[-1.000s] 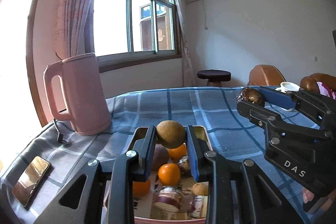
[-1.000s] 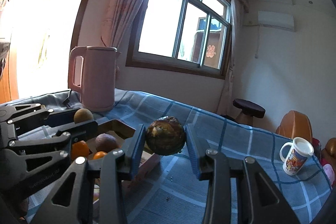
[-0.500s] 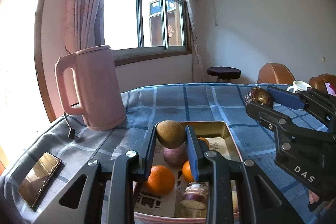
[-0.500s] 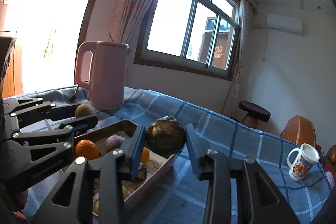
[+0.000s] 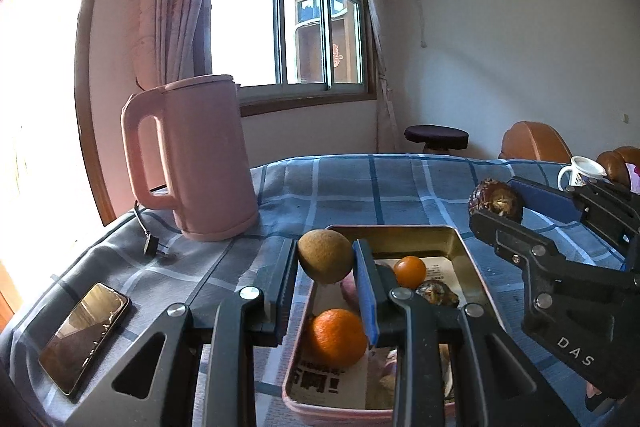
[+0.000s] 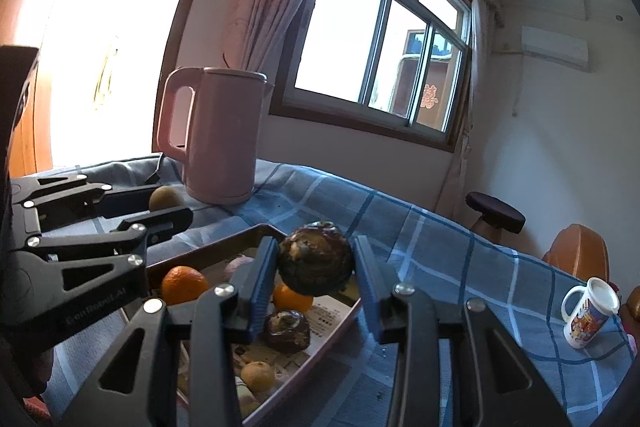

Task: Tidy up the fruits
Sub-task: 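Lower both fruits into the tin and open both tools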

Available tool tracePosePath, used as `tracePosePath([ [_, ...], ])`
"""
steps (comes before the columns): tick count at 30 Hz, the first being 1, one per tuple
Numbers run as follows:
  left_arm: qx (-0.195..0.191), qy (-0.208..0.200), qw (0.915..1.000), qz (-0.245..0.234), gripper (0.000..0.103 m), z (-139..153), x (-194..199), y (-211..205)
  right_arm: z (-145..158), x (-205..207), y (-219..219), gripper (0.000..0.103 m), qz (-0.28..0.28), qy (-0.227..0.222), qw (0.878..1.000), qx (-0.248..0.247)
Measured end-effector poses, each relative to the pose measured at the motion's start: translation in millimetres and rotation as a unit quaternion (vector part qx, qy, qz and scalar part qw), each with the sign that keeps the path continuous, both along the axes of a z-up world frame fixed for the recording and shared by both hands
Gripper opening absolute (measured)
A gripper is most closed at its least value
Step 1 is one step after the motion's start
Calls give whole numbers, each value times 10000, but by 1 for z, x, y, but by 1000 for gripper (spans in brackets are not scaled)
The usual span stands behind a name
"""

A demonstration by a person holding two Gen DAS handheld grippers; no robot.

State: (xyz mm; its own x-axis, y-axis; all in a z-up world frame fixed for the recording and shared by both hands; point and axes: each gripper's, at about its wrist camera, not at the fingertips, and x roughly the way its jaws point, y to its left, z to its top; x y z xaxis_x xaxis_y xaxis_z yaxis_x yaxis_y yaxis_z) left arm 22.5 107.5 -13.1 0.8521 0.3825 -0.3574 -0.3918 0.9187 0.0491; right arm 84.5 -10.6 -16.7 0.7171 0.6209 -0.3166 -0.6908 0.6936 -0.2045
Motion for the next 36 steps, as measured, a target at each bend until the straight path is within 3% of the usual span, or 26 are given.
tracePosePath([
  [36, -186, 476, 9987, -81, 30, -14, 5, 20, -26, 3, 35, 42, 54, 435, 9984, -346],
])
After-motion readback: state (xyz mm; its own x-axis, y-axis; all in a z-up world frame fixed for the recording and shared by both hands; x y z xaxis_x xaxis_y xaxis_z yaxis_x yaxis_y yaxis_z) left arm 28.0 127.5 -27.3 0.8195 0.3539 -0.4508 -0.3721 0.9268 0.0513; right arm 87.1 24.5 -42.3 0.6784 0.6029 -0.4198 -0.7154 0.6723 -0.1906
